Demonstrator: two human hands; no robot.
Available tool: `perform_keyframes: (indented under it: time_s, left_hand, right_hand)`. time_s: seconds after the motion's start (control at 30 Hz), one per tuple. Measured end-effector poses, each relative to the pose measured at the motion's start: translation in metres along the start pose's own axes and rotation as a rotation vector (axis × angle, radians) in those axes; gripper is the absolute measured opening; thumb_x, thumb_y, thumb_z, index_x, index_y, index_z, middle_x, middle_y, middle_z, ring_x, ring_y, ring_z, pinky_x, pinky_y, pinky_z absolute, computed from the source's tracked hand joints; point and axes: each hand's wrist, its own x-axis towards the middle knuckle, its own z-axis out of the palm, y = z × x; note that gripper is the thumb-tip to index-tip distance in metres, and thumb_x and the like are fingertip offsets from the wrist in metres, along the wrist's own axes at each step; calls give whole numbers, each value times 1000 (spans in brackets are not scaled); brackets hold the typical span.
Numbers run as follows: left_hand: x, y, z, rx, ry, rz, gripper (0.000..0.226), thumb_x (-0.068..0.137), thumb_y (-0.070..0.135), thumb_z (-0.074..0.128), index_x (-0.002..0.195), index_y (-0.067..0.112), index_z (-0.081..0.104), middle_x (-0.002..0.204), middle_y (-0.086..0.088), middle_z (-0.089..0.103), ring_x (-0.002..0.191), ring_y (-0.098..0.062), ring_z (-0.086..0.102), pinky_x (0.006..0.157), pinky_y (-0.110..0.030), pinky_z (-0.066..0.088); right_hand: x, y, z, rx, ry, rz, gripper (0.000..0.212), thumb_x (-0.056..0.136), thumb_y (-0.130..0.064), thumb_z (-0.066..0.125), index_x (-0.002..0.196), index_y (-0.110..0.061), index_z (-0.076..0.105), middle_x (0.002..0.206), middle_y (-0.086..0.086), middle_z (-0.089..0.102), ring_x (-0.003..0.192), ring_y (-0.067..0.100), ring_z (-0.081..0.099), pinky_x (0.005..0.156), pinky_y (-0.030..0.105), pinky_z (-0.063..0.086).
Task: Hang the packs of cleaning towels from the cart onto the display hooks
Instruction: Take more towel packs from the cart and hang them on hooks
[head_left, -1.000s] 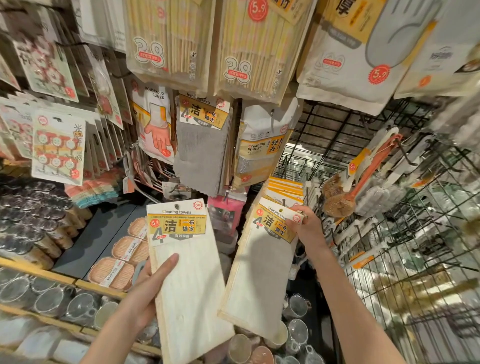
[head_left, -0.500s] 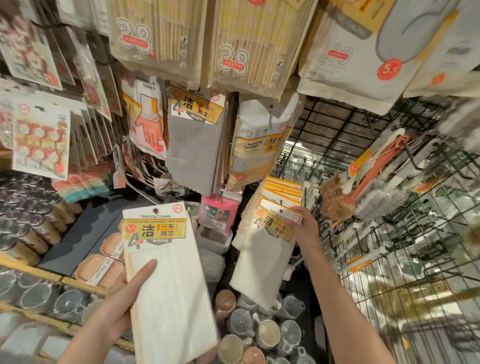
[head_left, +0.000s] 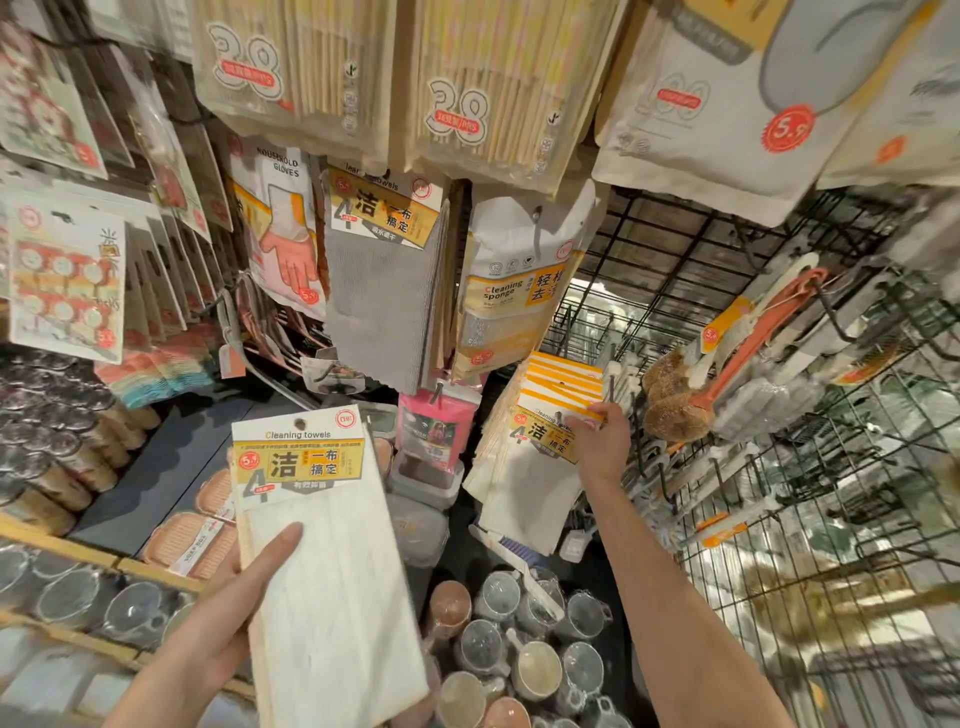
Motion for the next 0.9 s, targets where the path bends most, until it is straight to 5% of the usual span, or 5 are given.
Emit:
perform_keyframes:
  time_s: [0.33,0.53,0.73,0.9]
  left_hand:
    - [-2,2,0,-21,25,32,51,68,40,72,115,23,63,101,-7,76,85,-26,74,68,-38,54]
    - [-5,0,-3,8,15,7,61,69,37,70,127,21,57,109,-10,73,101,-35,68,79,-46,54]
    - [-16,0,8,-7,-45,70,54,74,31,69,126,23,58,108,-8,74,93,-28,72,74,-41,54]
    - [-23,-3,18,-35,-71,124,47,73,23,70,119,21,62,109,-9,73,93,-28,72,76,-41,54]
  right_hand:
    - [8,-6,15,-170,117,20,36,76,-25,75,106,-13,58,123,12,46,115,31,45,72,31,36]
    - [7,-12,10,-157,100,37,34,77,-23,73,106,-16,57,127,10,43,107,28,52,72,30,37]
    - [-9,-16,-5,-59,59,-27,38,78,-15,75,112,-10,58,127,14,45,93,16,51,77,20,35]
    - [-51,-33,-12,215,-82,-41,33,84,-10,69,114,-4,55,127,13,43,114,22,47,100,42,42]
